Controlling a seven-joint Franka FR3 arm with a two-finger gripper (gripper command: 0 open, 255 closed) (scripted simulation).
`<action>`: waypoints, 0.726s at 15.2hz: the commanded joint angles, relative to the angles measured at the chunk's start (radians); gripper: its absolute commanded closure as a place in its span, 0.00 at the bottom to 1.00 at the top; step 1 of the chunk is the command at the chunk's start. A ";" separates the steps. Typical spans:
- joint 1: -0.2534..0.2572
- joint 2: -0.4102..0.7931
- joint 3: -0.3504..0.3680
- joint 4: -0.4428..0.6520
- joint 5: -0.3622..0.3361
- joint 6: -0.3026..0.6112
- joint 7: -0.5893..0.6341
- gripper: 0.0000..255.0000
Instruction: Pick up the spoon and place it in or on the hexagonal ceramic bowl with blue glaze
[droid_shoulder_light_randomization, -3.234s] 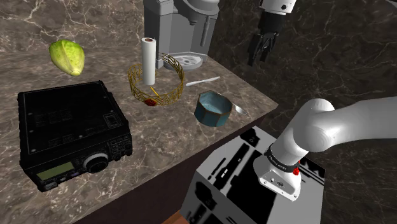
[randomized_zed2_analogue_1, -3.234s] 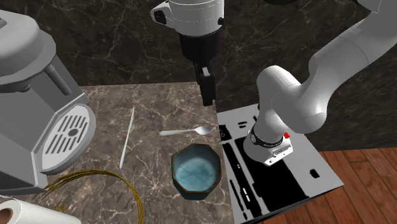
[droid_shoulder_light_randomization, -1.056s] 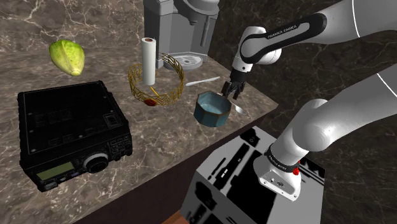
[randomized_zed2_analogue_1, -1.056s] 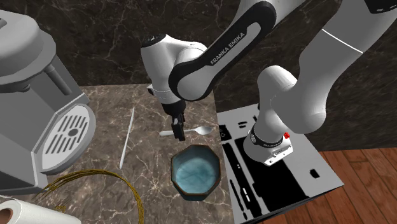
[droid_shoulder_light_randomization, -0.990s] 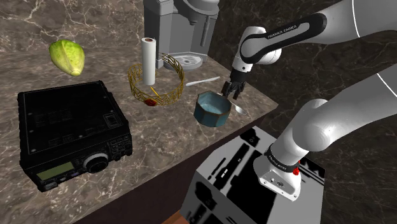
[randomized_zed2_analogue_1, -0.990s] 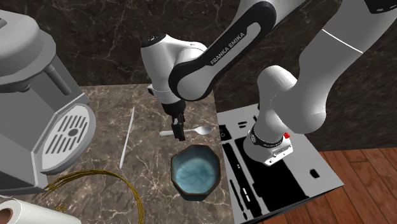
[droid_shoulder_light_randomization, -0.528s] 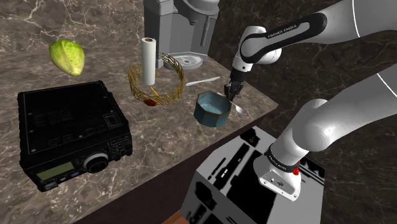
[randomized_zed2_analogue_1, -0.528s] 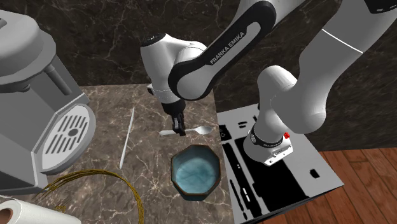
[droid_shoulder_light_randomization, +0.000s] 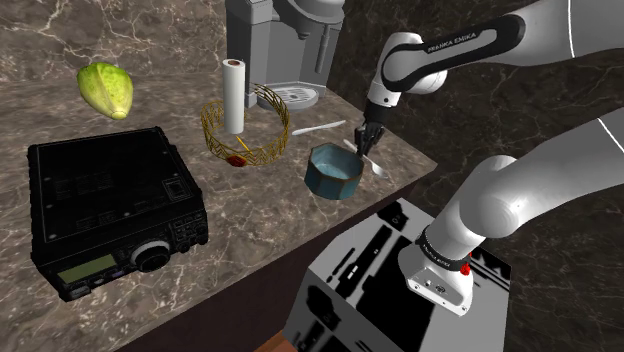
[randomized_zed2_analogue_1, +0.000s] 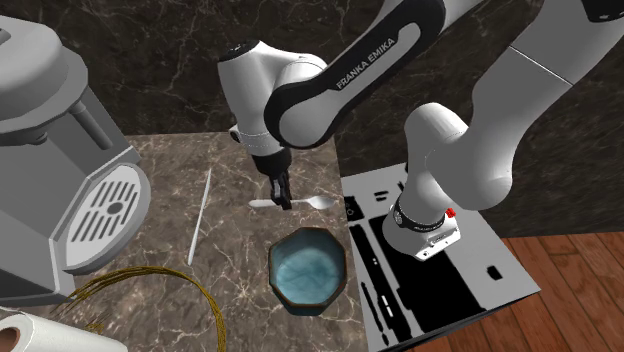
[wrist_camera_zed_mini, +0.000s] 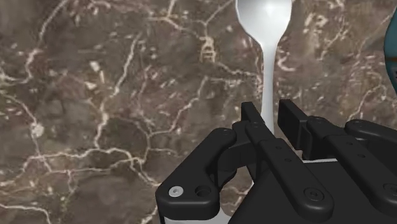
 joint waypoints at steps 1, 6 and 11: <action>-0.003 -0.017 0.003 0.016 -0.004 -0.034 0.005 1.00; -0.006 -0.057 0.013 0.057 -0.009 -0.113 0.020 1.00; -0.008 -0.089 0.021 0.103 -0.011 -0.190 0.032 1.00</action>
